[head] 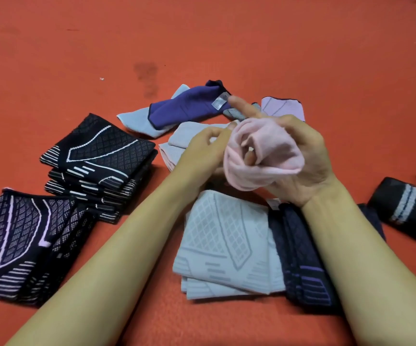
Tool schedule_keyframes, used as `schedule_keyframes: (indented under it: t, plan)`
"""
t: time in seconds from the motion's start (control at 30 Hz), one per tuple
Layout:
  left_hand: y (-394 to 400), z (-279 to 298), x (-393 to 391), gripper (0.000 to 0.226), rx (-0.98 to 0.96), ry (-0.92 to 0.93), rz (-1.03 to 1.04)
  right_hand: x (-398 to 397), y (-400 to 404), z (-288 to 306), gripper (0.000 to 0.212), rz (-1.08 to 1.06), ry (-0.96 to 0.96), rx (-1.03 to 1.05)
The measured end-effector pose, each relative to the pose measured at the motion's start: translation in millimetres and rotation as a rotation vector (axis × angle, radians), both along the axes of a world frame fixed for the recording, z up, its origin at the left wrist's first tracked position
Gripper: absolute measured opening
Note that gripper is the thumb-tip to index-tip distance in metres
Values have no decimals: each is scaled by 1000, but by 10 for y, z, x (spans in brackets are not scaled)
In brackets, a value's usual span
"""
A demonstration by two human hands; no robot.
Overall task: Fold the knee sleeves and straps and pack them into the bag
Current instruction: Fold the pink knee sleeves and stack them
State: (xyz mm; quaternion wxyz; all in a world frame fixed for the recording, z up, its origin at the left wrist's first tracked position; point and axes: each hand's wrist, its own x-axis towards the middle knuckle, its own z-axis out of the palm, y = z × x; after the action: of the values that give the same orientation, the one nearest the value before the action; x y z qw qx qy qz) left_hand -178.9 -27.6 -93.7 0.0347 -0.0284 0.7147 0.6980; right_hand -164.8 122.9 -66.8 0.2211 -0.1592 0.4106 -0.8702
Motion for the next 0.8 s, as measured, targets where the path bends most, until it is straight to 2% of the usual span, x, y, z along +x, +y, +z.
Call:
schedule_keyframes:
  t: [0.1, 0.17, 0.27, 0.37, 0.47, 0.57, 0.7, 0.8]
  plan:
    - [-139, 46, -21, 24, 177, 72, 73, -114, 61, -37, 48, -209, 19, 127]
    - [-229, 114, 3, 31, 238, 104, 37, -184, 74, -89, 42, -317, 40, 249]
    - [-264, 135, 36, 36, 105, 159, -89, -227, 92, -156, 42, -337, 84, 325]
    - [-268, 83, 47, 38, -35, 202, -91, -196, 79, -158, 42, -362, 175, 460]
    - [-306, 42, 59, 28, -17, 209, -115, -208, 64, -185, 35, -476, 250, 630]
    - [-330, 59, 58, 22, 112, 226, -109, -238, 92, -206, 31, -663, 313, 752]
    - [-458, 171, 32, 23, 255, 228, 37, -335, 288, -234, 25, -932, 236, 746]
    - [-452, 172, 20, 26, 294, 237, 114, -376, 415, -229, 24, -1001, 126, 654]
